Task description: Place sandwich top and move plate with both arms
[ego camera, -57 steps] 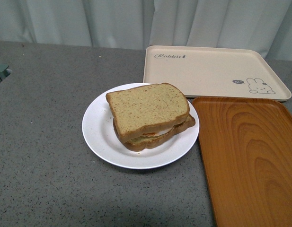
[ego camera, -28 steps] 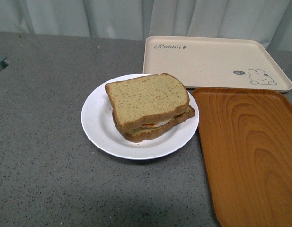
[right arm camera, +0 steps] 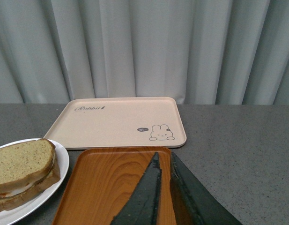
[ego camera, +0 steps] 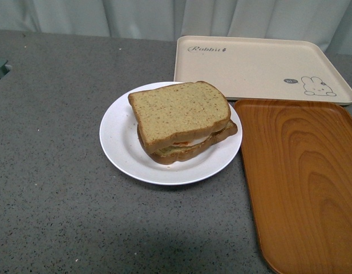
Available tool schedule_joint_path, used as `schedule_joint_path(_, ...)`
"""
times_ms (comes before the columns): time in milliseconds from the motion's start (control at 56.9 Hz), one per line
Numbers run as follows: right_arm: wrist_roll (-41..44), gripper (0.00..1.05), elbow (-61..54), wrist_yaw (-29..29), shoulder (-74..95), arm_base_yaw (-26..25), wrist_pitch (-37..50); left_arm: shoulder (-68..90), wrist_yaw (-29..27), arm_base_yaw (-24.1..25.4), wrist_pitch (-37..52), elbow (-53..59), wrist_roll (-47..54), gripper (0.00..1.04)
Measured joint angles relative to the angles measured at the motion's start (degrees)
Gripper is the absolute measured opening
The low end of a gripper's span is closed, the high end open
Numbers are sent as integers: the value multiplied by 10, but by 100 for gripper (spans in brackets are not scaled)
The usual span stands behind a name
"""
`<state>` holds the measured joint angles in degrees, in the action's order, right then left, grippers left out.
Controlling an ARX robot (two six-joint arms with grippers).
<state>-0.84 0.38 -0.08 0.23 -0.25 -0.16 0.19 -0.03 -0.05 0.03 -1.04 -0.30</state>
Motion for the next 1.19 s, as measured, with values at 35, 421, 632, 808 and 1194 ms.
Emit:
schedule_joint_path(35, 2, 15, 0, 0, 0, 0, 0, 0, 0, 0, 0, 0, 0, 98)
schedule_joint_path(421, 5, 79, 0, 0, 0, 0, 0, 213, -69, -42, -186, -83, -281, 98)
schedule_joint_path(632, 6, 95, 0, 0, 0, 0, 0, 434, -64, -38, -28, -102, -448, 98)
schedule_joint_path(808, 6, 96, 0, 0, 0, 0, 0, 637, -67, -42, 107, -151, -496, 98)
schedule_joint_path(1194, 6, 96, 0, 0, 0, 0, 0, 909, -54, -69, 256, -246, -558, 98)
